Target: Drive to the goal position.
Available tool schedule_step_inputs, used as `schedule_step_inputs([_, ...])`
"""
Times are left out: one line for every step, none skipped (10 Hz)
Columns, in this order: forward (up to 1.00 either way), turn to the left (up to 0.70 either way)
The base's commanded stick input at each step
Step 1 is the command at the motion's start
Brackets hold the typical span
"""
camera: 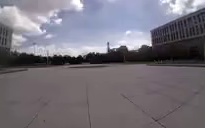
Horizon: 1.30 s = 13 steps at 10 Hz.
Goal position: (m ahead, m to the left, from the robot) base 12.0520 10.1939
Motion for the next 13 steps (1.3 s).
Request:
schedule_step_inputs([0.7, 0.0])
schedule_step_inputs([0.7, 0.0])
schedule_step_inputs([0.7, 0.0])
schedule_step_inputs([0.7, 0.0])
schedule_step_inputs([0.7, 0.0])
schedule_step_inputs([0.7, 0.0])
schedule_step_inputs([0.7, 0.0])
schedule_step_inputs([0.7, 0.0])
schedule_step_inputs([0.7, 0.0])
schedule_step_inputs([0.7, 0.0])
schedule_step_inputs([0.7, 0.0])
schedule_step_inputs([0.7, 0.0])
schedule_step_inputs([0.7, 0.0])
